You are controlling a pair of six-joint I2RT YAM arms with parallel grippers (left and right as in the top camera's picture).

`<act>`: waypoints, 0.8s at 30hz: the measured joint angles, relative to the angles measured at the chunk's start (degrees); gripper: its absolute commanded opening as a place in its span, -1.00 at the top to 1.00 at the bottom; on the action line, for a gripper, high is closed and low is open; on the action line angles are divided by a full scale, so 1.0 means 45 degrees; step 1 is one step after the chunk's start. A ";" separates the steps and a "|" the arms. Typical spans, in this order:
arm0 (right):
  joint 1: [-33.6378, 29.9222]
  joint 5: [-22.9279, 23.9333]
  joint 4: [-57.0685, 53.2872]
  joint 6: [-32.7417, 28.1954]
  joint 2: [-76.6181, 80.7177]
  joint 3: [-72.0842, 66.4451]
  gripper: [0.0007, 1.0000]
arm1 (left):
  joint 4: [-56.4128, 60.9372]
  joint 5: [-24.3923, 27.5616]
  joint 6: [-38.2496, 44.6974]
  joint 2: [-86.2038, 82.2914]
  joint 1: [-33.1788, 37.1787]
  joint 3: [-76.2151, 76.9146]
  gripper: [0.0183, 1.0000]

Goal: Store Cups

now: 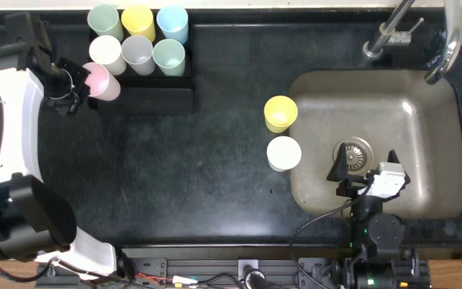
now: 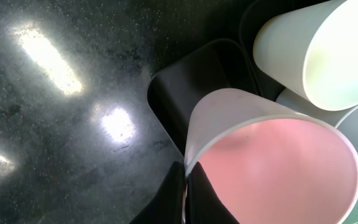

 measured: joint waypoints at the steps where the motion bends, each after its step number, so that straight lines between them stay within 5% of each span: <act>1: 0.0000 -0.0005 0.0010 -0.0005 -0.0005 0.0000 -0.99 | -0.0010 -0.0015 -0.0005 0.0000 0.0000 0.0000 0.96; 24: 0.0000 0.0000 0.0005 -0.0005 0.0000 0.0000 -1.00 | 0.0015 -0.0695 -0.0238 0.0933 0.0000 0.0000 0.96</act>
